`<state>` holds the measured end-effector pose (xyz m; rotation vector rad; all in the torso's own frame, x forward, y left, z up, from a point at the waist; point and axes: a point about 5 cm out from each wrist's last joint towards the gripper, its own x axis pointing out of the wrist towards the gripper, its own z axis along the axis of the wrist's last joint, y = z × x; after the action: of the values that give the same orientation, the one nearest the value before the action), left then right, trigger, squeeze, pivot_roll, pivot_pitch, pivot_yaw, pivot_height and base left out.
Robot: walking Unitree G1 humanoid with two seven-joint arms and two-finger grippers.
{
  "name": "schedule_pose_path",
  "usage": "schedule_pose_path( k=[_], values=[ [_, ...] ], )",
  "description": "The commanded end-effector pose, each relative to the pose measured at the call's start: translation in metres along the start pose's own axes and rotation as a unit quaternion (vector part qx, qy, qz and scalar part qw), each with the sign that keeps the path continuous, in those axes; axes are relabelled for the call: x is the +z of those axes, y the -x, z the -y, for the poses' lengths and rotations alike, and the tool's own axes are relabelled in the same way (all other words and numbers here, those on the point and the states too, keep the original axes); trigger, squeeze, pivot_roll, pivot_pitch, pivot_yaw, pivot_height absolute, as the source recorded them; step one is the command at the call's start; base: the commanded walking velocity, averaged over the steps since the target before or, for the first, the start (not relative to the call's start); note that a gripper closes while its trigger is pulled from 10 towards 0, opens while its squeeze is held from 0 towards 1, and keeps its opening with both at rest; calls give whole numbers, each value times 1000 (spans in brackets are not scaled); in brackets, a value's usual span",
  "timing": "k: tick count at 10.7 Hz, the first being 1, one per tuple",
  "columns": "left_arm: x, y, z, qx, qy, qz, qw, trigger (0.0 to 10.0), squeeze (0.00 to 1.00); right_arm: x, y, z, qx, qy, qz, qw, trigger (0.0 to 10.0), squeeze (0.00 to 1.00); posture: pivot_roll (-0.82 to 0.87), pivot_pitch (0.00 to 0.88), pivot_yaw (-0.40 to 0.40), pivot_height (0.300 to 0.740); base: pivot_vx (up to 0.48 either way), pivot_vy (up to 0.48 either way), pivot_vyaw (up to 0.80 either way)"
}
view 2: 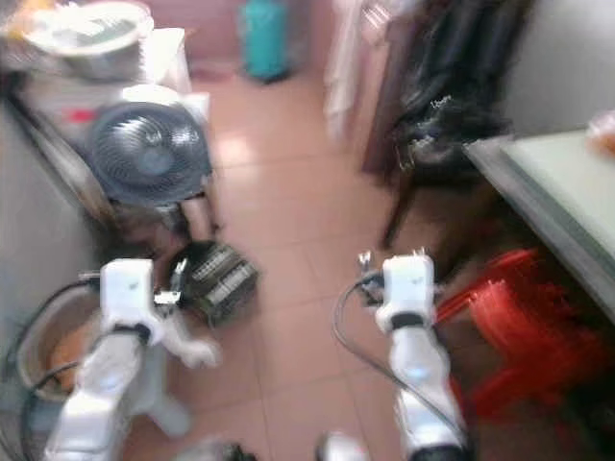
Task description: Setting the table
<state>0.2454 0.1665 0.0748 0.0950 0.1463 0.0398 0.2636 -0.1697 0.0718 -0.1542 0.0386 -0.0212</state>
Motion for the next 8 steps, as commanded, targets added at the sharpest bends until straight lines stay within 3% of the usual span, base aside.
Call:
schedule_pose_path(
  k=[1,8],
  values=[
    [1,1,0,3,-5,-1,1000,10000,0,2,0,3,-4,4,1,1000,10000,0,10,99,9,740,0,0,-800],
    [3,-1,3,0,4,10,1000,10000,0,4,0,7,-6,13,0,1000,10000,0,-3,102,4,740,0,0,-800]
  ],
)
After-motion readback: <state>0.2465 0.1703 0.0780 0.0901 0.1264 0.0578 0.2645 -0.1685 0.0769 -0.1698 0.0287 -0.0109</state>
